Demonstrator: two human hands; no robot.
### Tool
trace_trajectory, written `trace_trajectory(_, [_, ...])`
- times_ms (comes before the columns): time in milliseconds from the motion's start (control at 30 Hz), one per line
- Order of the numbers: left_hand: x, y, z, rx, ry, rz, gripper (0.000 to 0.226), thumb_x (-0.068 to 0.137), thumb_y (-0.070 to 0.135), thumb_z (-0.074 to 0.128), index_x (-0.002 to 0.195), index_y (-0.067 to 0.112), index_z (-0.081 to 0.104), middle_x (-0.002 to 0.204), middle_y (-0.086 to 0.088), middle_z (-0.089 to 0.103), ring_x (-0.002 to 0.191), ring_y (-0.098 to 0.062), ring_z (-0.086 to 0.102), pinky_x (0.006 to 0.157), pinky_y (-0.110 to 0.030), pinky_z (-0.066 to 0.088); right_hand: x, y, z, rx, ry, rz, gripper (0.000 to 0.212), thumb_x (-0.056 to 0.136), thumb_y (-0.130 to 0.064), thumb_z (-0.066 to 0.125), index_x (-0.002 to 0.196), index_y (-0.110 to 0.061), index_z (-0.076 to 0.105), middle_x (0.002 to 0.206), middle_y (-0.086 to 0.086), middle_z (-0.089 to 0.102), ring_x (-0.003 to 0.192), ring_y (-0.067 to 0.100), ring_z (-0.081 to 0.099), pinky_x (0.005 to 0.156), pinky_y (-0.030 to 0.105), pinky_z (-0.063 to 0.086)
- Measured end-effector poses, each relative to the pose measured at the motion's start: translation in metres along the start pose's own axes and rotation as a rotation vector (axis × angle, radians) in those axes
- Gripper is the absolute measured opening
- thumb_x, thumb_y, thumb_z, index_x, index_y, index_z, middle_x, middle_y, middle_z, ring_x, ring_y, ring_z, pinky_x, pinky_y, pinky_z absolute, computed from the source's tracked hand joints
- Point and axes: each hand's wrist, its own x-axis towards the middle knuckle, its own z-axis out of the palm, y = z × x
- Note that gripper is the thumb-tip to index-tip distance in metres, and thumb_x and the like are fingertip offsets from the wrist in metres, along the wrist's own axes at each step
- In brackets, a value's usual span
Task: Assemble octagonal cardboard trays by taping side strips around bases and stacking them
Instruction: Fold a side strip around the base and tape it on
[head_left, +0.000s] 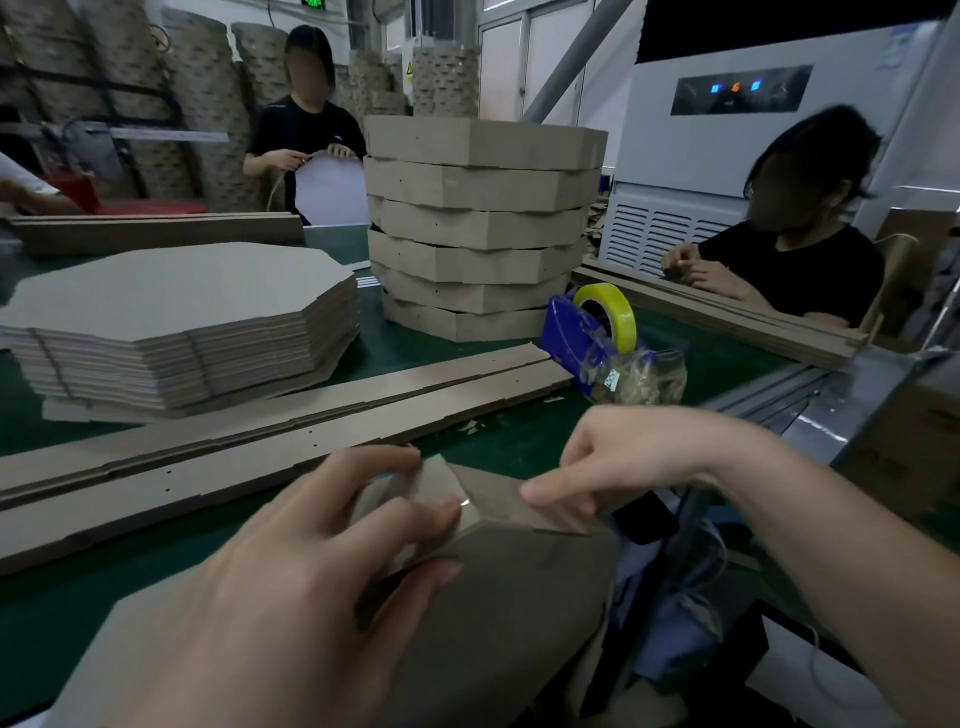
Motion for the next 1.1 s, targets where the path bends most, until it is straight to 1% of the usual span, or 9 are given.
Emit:
trace_trajectory(67, [-0.001,-0.002,0.001,-0.002,0.013,-0.002,0.018,0.075,0.05,0.056,0.089,0.04,0.061,0.111,0.016,0.062,0.081,-0.008,0.063,0.058,-0.035,0.056,0.01,0.03,-0.014,0.14,0.325,0.051,0.051,0.067,-0.079,0.056,0.061,-0.03,0.069,0.052,-0.005,0.051,0.05,0.009,0.048,0.055,0.021,0.038])
trace_trajectory(133, [-0.001,-0.004,0.0,-0.004,0.027,-0.013,0.017,0.074,0.051,0.057,0.087,0.039,0.059,0.112,0.018,0.062,0.081,-0.005,0.06,0.058,-0.034,0.056,0.026,0.069,-0.031,0.352,0.837,0.141,0.032,0.085,-0.055,0.061,0.08,-0.025,0.07,0.074,-0.001,0.065,0.071,0.016,0.06,0.06,0.027,0.042])
trace_trajectory(200, [-0.001,-0.005,-0.001,0.005,0.027,-0.015,0.017,0.074,0.051,0.057,0.085,0.039,0.058,0.112,0.019,0.061,0.08,-0.003,0.058,0.054,-0.033,0.054,0.038,0.104,-0.045,0.352,1.034,0.28,0.028,0.093,-0.045,0.057,0.098,-0.02,0.068,0.097,-0.001,0.067,0.089,0.02,0.059,0.075,0.033,0.046])
trace_trajectory(267, [-0.001,-0.005,-0.001,0.013,0.024,-0.005,0.017,0.074,0.052,0.057,0.085,0.039,0.057,0.112,0.02,0.06,0.079,-0.004,0.057,0.052,-0.033,0.053,0.048,0.126,-0.052,0.383,0.9,0.363,0.036,0.095,-0.045,0.053,0.109,-0.016,0.067,0.104,0.003,0.064,0.091,0.021,0.055,0.084,0.037,0.045])
trace_trajectory(400, [0.0,-0.006,0.001,0.01,0.021,-0.004,0.018,0.075,0.053,0.057,0.086,0.039,0.057,0.113,0.021,0.059,0.081,-0.004,0.059,0.055,-0.032,0.055,0.059,0.136,-0.065,0.434,0.784,0.469,0.036,0.09,-0.046,0.059,0.092,-0.011,0.067,0.062,0.006,0.049,0.053,0.02,0.043,0.051,0.027,0.034])
trace_trajectory(500, [0.001,-0.006,0.002,0.017,0.016,0.0,0.017,0.075,0.052,0.058,0.085,0.038,0.058,0.113,0.021,0.059,0.077,-0.004,0.059,0.054,-0.031,0.053,0.064,0.136,-0.076,0.516,0.723,0.552,0.03,0.083,-0.039,0.068,0.085,-0.01,0.06,0.062,0.005,0.041,0.05,0.016,0.034,0.044,0.025,0.027])
trace_trajectory(667, [0.002,-0.004,0.0,0.022,0.007,0.002,0.017,0.075,0.052,0.057,0.085,0.039,0.059,0.112,0.02,0.06,0.076,-0.006,0.061,0.052,-0.033,0.053,0.065,0.136,-0.087,1.009,0.619,0.543,0.018,0.083,-0.019,0.07,0.075,-0.015,0.054,0.063,-0.005,0.041,0.044,0.005,0.025,0.043,0.019,0.028])
trace_trajectory(833, [0.002,-0.004,0.002,0.032,0.014,-0.009,0.02,0.075,0.051,0.056,0.081,0.034,0.065,0.111,0.017,0.062,0.08,-0.009,0.061,0.055,-0.034,0.055,0.06,0.133,-0.082,1.231,0.757,0.378,0.011,0.087,-0.016,0.066,0.079,-0.014,0.058,0.051,-0.006,0.037,0.053,0.007,0.035,0.061,0.028,0.045])
trace_trajectory(1100, [0.002,-0.006,0.0,0.018,0.021,-0.018,0.018,0.075,0.052,0.056,0.083,0.037,0.061,0.111,0.019,0.061,0.082,-0.012,0.065,0.054,-0.035,0.055,0.038,0.161,-0.018,1.629,0.863,-0.252,0.033,0.091,-0.002,0.048,0.059,-0.01,0.052,0.052,-0.002,0.051,0.06,0.012,0.054,0.084,0.035,0.05])
